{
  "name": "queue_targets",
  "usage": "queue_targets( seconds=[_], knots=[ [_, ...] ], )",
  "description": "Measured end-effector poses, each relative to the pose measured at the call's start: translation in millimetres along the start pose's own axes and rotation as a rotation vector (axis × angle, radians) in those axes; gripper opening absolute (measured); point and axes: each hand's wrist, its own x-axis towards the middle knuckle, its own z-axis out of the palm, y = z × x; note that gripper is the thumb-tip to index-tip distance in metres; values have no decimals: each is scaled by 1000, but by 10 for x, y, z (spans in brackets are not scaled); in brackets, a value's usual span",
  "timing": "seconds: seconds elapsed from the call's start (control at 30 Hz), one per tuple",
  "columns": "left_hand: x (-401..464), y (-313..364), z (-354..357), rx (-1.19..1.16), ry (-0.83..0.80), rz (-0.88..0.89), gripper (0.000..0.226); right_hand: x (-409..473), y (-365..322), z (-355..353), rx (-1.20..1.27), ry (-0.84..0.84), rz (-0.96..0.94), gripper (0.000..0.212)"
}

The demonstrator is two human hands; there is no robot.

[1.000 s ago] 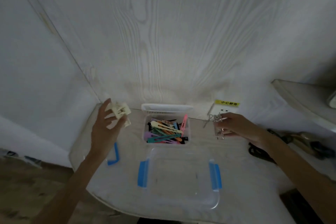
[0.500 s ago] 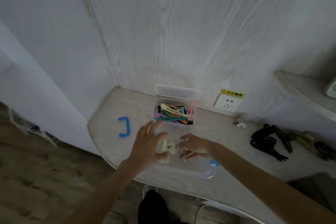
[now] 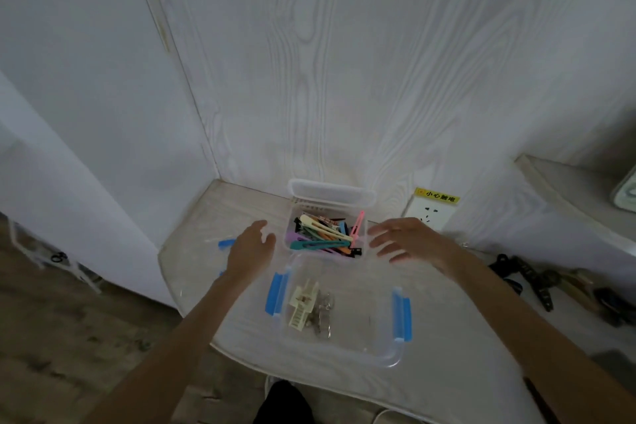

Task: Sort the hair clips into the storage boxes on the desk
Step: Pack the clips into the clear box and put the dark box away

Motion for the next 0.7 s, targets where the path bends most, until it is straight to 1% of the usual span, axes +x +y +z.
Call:
queue_targets(
  seconds=[0.07,0.1,0.17,0.2,0.3,0.37,0.4,0.47,0.57,0.63,0.7],
  knots=[
    [204,100,82,86,-107,-96,46,155,25,-168,34,117,89,34],
    [282,149,122,111,-140,-129,44,254,65,-189,-15,136,148,33],
    [351,207,189,123,-181,-157,39,398,193,-133,-105,143,225,32],
    [393,216,218,131,-187,-153,36,482,234,-101,-111,134,250,33],
    [450,183,223,171,-196,-117,29,670,276,-14,-91,78,251,34],
    [494,134,176,143,-199,-121,25,738,233,33,-117,64,242,30],
    [512,103,156,127,-197,-128,25,752,206,43,-164,50,236,29],
    [529,50,90,176,-167,-121,24,769,164,58,-220,-17,213,33],
    [563,-44,-36,235,-58,-121,26,910,106,85,-308,-120,183,37],
    [591,-127,-119,220,-5,-148,29,1047,45,127,-336,-96,164,37],
    [627,-223,-207,191,20,-185,28,1189,-5,193,-402,-36,74,37]
  ],
)
